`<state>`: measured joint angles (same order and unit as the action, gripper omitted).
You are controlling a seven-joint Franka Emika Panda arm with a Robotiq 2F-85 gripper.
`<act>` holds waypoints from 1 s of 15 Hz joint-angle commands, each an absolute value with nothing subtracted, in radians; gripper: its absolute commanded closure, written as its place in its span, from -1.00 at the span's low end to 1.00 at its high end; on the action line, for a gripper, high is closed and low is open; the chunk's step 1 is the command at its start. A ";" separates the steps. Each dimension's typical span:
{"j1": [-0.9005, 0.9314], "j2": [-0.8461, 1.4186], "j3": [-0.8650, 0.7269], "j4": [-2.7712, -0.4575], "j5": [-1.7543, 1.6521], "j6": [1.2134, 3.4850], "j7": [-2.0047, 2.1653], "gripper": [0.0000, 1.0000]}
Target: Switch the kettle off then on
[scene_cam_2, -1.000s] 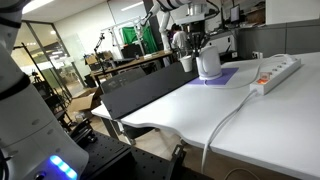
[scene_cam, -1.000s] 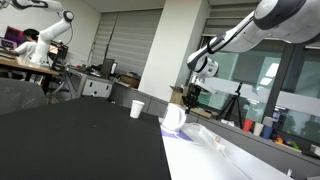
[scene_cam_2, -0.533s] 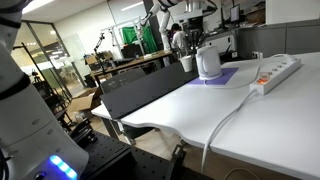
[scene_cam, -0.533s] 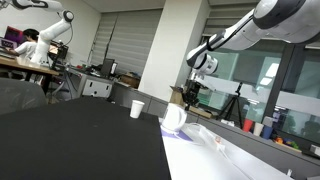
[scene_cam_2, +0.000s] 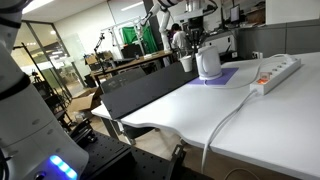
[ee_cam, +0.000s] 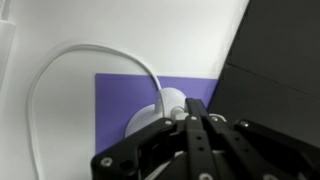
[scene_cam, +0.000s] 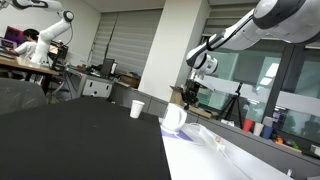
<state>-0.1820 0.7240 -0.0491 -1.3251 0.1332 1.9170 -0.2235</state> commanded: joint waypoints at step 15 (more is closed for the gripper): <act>-0.204 0.757 -0.038 -1.310 0.135 1.948 -0.215 1.00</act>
<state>-0.1899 0.7382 -0.0492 -1.3254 0.1350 1.9456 -0.2235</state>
